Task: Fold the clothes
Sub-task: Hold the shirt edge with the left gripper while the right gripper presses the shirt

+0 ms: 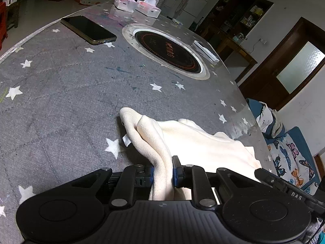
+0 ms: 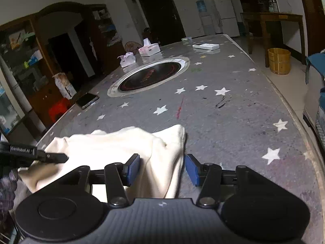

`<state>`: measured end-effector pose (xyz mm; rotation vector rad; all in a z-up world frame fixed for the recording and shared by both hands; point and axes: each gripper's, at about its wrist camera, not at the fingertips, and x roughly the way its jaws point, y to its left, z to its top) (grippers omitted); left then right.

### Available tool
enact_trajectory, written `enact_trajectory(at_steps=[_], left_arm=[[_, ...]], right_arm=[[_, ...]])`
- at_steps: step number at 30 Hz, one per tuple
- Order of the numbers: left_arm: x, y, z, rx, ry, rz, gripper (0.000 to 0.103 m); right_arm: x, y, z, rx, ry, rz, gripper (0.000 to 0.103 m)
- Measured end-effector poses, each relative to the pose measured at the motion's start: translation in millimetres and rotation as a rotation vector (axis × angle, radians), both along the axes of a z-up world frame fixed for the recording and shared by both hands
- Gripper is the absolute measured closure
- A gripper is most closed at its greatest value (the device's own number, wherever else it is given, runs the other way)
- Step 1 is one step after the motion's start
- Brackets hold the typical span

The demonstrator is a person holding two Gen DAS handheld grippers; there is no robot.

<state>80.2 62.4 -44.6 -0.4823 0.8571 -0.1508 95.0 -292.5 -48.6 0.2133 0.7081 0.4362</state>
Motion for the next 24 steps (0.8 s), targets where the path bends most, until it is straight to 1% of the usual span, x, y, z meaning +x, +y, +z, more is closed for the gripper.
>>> enact_trajectory(at_steps=[3,7,9,11,13,15,18,21,24], left_arm=[[0,-1,0,0.004,0.0,-0.001,0.084],[1,-1,0,0.007,0.0,0.0,0.084],[1,-1,0,0.01,0.0,0.0,0.084],[1,-2,0,0.013,0.0,0.001,0.084],[1,-2,1,0.015,0.001,0.001,0.084],[1,-3,1,0.018,0.001,0.001,0.084],[1,-3,1,0.024,0.0,-0.002,0.084],[1,-4,1,0.029,-0.003,-0.004,0.084],[1,-4,2,0.033,-0.002,-0.005,0.084]], right_arm=[[5,-4,-3,0.012,0.003,-0.011,0.053],[9,-2,-6,0.022,0.005,0.012,0.054],[11,-1,-7,0.043,0.014,0.032,0.058],[11,0,-7,0.056,0.021,0.047,0.066],[12,-2,-8,0.089,0.041,0.056,0.072],[11,-7,-9,0.108,0.047,0.047,0.073],[8,-13,-10,0.103,0.043,0.029,0.072],[9,-14,-11,0.108,0.044,0.034,0.071],[10,-9,-12,0.131,0.054,0.055,0.072]])
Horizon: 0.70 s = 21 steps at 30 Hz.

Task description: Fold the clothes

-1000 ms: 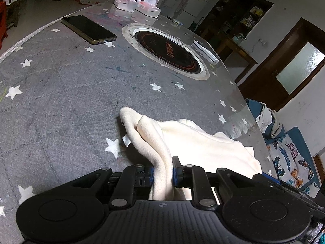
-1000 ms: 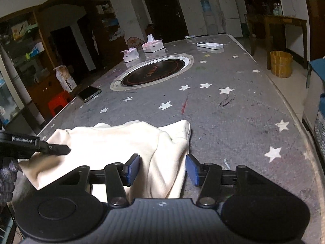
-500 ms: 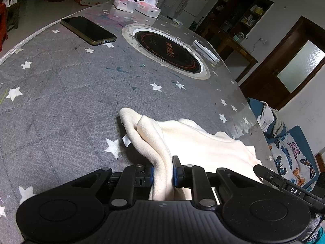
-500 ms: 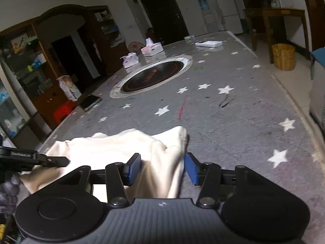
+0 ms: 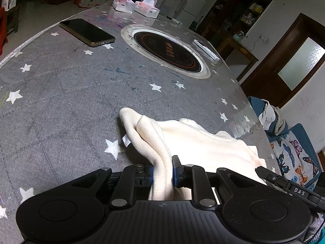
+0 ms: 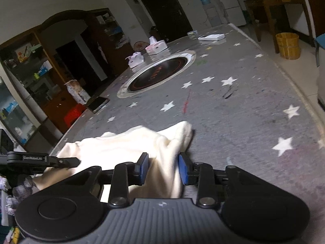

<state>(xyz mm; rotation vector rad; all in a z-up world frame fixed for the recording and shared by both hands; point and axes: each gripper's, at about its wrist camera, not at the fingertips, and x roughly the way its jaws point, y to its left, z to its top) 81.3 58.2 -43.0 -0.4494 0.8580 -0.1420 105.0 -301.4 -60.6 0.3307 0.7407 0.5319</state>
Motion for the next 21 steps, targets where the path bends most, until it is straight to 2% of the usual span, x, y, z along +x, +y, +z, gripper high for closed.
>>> enact_trajectory(at_steps=[7,21], left_arm=[[1,-6,6,0.044,-0.001,-0.015,0.085],[13,-42,41,0.09,-0.109,-0.144,0.088]], right_arm=[[-12,8,8,-0.004,-0.029,0.003,0.088],[-37,0,47,-0.041,-0.155,-0.074,0.09]])
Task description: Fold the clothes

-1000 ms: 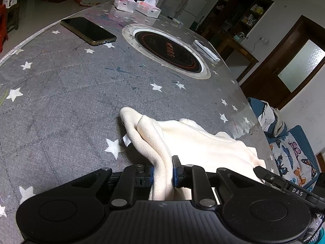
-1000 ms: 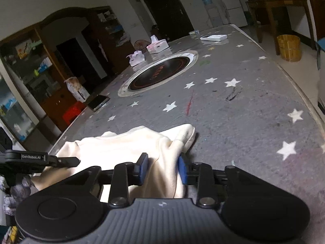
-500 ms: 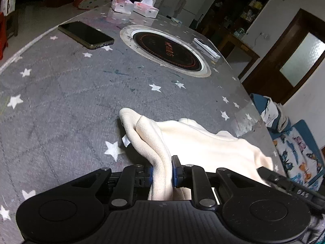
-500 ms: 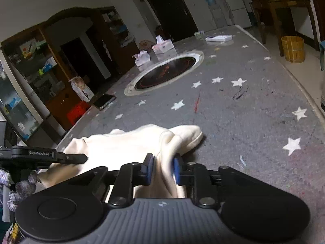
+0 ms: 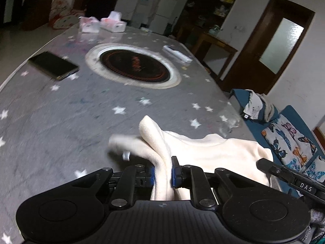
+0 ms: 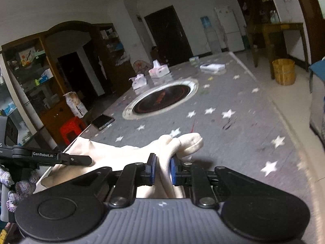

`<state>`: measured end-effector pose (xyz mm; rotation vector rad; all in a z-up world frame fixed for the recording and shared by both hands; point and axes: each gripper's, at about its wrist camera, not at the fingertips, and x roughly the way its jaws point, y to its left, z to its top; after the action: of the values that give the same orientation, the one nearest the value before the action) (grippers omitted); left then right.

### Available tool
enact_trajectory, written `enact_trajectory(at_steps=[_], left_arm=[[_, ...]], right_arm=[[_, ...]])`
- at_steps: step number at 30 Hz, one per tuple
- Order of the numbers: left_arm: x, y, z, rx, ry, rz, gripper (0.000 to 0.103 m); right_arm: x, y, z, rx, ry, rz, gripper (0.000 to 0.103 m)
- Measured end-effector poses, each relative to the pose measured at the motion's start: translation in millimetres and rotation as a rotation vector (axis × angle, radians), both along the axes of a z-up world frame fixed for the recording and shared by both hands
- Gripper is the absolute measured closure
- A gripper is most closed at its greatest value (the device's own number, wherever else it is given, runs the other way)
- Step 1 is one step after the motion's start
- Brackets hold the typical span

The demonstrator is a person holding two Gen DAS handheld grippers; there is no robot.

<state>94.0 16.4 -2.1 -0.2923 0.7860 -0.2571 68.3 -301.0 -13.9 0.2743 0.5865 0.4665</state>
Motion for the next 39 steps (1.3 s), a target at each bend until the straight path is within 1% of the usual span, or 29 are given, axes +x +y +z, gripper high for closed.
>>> enact_trajectory(at_steps=[4,13,19,26,39], left_arm=[[11,-18,9,0.007,-0.026,-0.036,0.088],[42,-52,20,0.008,-0.052,-0.091,0.088],[60,-75,26,0.035,-0.063,-0.118,0.088],[83,-97,27,0.069,-0.068,-0.137,0.088],[106,-116,14,0.131,-0.049,-0.168,0.088]], right_arm=[[0,-10,16,-0.022,-0.043,-0.038,0.09],[12,-32,43,-0.088,-0.101,-0.104,0.09],[25,-44,52,-0.121,-0.126,-0.134,0.09],[41,-54,55,-0.15,-0.139,-0.163,0.09],[58,-65,40,-0.173,-0.098,-0.195,0.09]])
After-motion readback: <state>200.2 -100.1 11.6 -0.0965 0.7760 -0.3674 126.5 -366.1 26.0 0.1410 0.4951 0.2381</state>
